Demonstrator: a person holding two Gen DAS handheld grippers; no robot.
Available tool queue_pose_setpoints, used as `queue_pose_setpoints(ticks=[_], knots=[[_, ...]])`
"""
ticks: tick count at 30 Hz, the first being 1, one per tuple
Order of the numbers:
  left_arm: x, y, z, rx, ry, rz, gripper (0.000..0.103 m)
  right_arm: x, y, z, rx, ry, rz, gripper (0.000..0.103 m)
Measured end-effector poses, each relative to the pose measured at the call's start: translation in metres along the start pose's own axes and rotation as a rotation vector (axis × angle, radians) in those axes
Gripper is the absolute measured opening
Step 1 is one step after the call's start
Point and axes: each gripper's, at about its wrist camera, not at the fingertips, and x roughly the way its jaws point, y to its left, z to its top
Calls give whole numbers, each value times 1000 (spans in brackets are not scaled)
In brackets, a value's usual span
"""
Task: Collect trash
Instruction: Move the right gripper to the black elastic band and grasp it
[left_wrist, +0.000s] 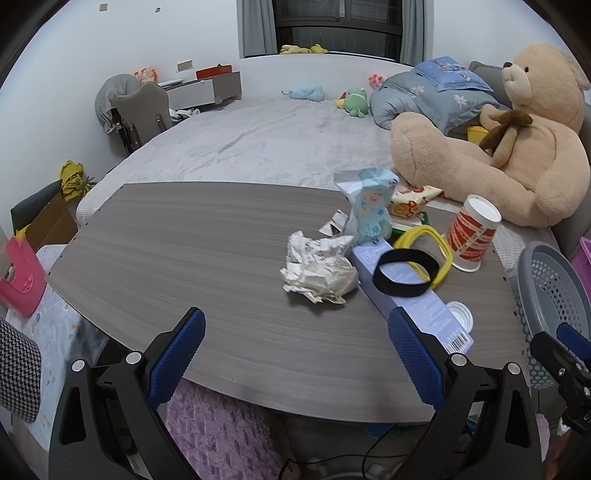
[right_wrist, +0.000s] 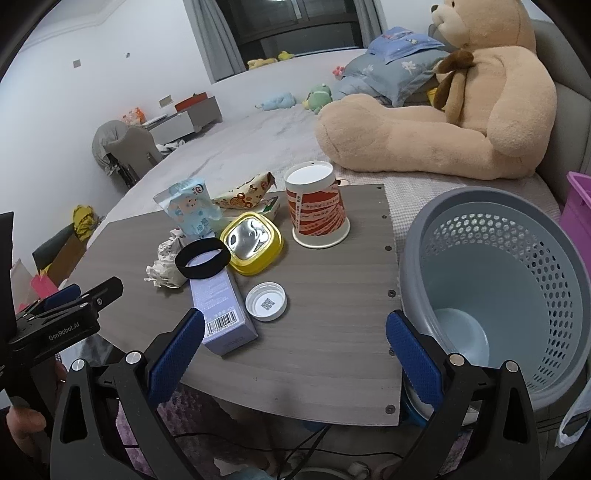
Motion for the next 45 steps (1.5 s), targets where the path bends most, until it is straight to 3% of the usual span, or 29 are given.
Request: queue_pose_setpoints(ticks=[9,27,40,45], knots=[[22,24,6,-39,16,50,95,45,42,21,-97,42,65,97],[54,60,6,-67,61,21,95,116,103,39,-242,105,-10,94],[51,63,3,-82,67,-17,95,120,110,35,-283,138,-11,49],[48,57,2,-72,72,-31,95,113,105,33,-256,139,17,38]])
